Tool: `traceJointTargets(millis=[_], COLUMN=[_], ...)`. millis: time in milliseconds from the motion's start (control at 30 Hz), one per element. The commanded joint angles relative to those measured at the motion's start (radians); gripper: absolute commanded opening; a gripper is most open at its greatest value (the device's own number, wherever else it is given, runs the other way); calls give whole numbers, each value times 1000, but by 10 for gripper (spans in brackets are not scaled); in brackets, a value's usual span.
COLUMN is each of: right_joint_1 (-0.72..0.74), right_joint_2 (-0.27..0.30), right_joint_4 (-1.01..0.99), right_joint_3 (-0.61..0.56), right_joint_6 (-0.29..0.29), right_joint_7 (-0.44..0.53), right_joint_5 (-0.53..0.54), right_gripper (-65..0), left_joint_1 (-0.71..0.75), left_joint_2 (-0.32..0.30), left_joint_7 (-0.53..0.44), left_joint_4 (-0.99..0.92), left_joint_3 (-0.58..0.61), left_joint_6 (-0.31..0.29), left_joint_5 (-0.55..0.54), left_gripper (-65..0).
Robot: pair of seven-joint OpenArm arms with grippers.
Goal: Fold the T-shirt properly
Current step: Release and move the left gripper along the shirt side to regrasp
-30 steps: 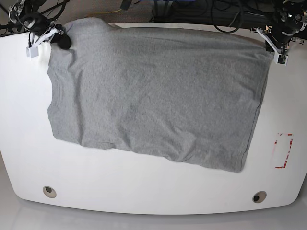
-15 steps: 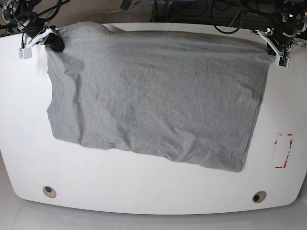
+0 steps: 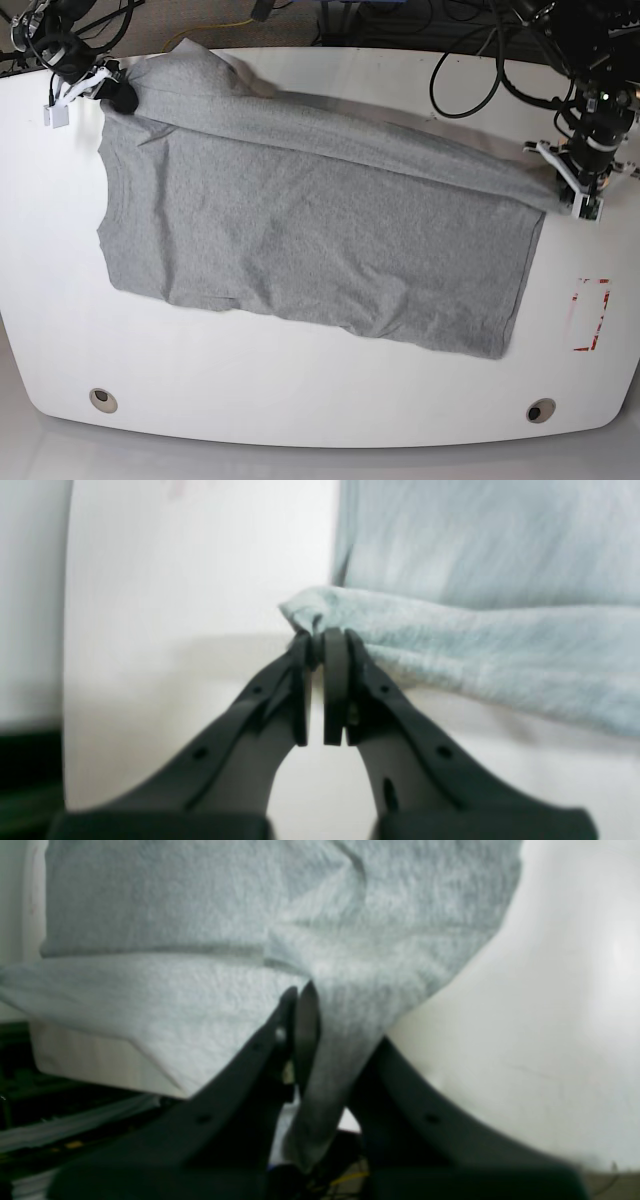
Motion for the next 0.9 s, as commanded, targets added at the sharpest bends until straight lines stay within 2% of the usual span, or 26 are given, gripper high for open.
traceJointTargets(millis=[0, 200, 333, 533, 667, 867], right_joint_1=[32, 118, 181, 265, 327, 393], right_joint_2=[26, 29, 52, 58, 83, 87], right_joint_4=[-3, -5, -42, -129, -173, -177], right_joint_3=[7, 6, 4, 9, 3, 4], right_joint_6=[2, 2, 2, 2, 2, 2], right_joint_7=[19, 19, 22, 23, 34, 37], right_joint_5=[24, 23, 11, -92, -146, -223], right_gripper=[-615, -615, -615, -612, -610, -602], left_joint_1=[-37, -132, -196, -271, -314, -330], left_joint_2=[-15, -15, -15, -50, -53, -81], left_joint_7=[-17, -20, -24, -26, -72, -118], left_joint_4=[-10, -117, -222, -334, -409, -483], left_joint_3=[4, 62, 68, 68, 104, 140], left_joint_6=[7, 7, 7, 7, 7, 7], left_joint_5=[27, 93, 105, 105, 105, 101], left_gripper=[-635, -635, -635, -635, -635, -629])
